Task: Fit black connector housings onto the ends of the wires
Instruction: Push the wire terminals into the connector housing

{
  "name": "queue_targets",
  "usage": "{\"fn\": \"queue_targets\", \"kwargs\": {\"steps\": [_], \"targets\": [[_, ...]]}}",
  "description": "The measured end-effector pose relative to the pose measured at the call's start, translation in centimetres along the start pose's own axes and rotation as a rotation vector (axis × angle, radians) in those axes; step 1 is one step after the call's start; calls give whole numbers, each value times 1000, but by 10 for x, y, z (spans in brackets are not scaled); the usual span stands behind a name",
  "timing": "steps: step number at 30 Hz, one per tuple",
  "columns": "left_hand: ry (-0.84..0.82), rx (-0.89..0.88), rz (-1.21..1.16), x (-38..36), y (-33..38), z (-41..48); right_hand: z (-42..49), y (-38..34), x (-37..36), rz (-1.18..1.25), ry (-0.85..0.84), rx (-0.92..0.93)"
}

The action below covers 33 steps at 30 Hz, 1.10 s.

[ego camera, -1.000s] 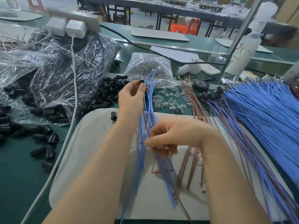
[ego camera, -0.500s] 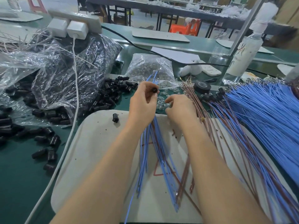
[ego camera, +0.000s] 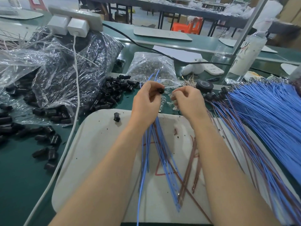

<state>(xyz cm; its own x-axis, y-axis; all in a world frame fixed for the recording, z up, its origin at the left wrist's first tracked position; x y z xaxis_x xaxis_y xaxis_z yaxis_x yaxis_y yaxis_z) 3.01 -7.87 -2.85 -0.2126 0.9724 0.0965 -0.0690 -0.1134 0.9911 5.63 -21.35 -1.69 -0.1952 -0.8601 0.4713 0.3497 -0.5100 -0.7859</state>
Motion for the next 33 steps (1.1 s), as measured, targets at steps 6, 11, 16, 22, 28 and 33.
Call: {"fn": "queue_targets", "kwargs": {"steps": [6, 11, 16, 22, 28, 33], "targets": [[-39, 26, -10, -5, 1, -1, -15, 3, 6, 420, 5, -54], [-75, 47, 15, -7, 1, -2, -17, 2, 10, 508, 5, -40], [-92, 42, 39, -8, 2, -4, -19, -4, 11, 380, -1, 71], [-89, 44, 38, -9, 0, -4, -19, -2, 12, 141, 25, 122], [37, 113, -174, 6, -1, 4, -22, 9, 4, -151, 10, 109], [121, 188, -346, 18, -4, 8, -22, 5, -18, -341, -214, 158]]}}
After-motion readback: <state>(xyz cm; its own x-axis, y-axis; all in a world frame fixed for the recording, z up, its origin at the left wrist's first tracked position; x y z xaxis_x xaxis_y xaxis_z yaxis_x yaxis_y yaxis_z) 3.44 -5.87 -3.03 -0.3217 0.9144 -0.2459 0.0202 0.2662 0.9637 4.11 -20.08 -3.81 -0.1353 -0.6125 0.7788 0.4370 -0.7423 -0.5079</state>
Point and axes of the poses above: each hand's wrist, its own z-axis towards the middle knuckle, its own x-axis out of the back of the hand, y = z × x, the point moved 4 cm from there along z, towards the middle knuckle, and after that the axes turned 14 degrees about x, right-handed, at the moved point
